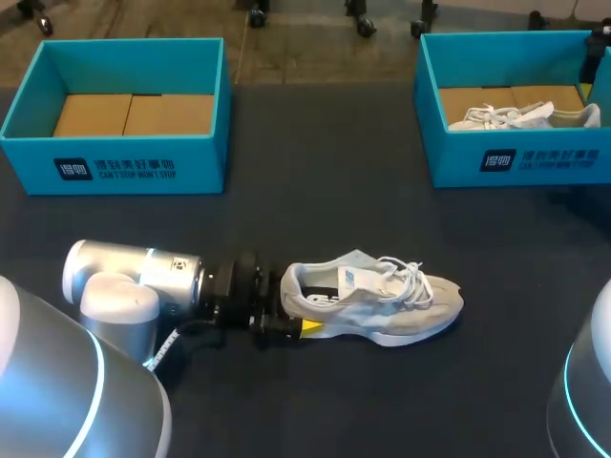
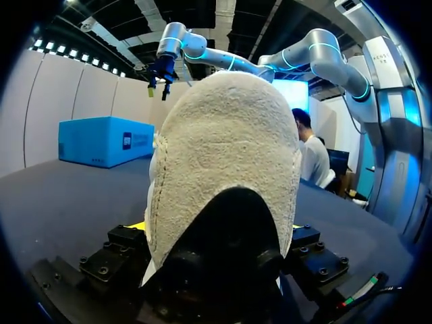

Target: Take the shoe out of the shoebox, open the shoe tongue, remove and reinsert the insole, then place the shoe into the shoebox

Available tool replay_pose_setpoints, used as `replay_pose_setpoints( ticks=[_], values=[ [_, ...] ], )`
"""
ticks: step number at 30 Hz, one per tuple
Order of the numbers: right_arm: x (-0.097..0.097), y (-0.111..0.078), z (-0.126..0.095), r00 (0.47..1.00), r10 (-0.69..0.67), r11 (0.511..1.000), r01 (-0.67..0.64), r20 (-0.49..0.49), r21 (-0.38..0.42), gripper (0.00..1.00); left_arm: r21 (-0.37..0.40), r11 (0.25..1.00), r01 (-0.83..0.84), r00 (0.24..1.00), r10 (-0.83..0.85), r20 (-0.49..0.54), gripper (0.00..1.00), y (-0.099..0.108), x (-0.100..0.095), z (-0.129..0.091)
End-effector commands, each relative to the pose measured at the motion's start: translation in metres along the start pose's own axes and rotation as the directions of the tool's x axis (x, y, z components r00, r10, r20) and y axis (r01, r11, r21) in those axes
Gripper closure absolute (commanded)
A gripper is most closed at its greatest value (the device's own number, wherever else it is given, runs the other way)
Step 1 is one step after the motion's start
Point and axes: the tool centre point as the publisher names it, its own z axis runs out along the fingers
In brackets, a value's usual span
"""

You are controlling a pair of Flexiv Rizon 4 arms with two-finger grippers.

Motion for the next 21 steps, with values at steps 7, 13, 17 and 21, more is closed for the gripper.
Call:
replay_pose_setpoints(
  ticks=[7, 13, 17, 21],
  values=[
    [0.021, -0.016, -0.024, 0.998, 0.042, 0.999, -0.042, 0.044, -0.002, 0.0, 0.001, 1.0, 0.0, 1.0, 0.0, 0.001, 1.0, 0.0, 0.001, -0.001],
    [0.068, -0.054, -0.029, 0.996, -0.021, 1.0, 0.02, 0.091, 0.013, 0.0, 0.001, 1.0, 0.0, 1.0, 0.0, 0.001, 1.0, 0.0, 0.001, -0.001],
    [0.096, -0.088, -0.028, 0.999, -0.037, 0.999, 0.037, 0.033, 0.003, 0.0, 0.001, 1.0, 0.0, 1.0, 0.0, 0.001, 1.0, 0.0, 0.001, -0.001],
    [0.106, -0.108, -0.028, 0.999, -0.052, 0.999, 0.053, -0.015, 0.014, 0.0, 0.001, 1.0, 0.0, 1.0, 0.0, 0.001, 1.0, 0.0, 0.001, -0.001]
  ],
)
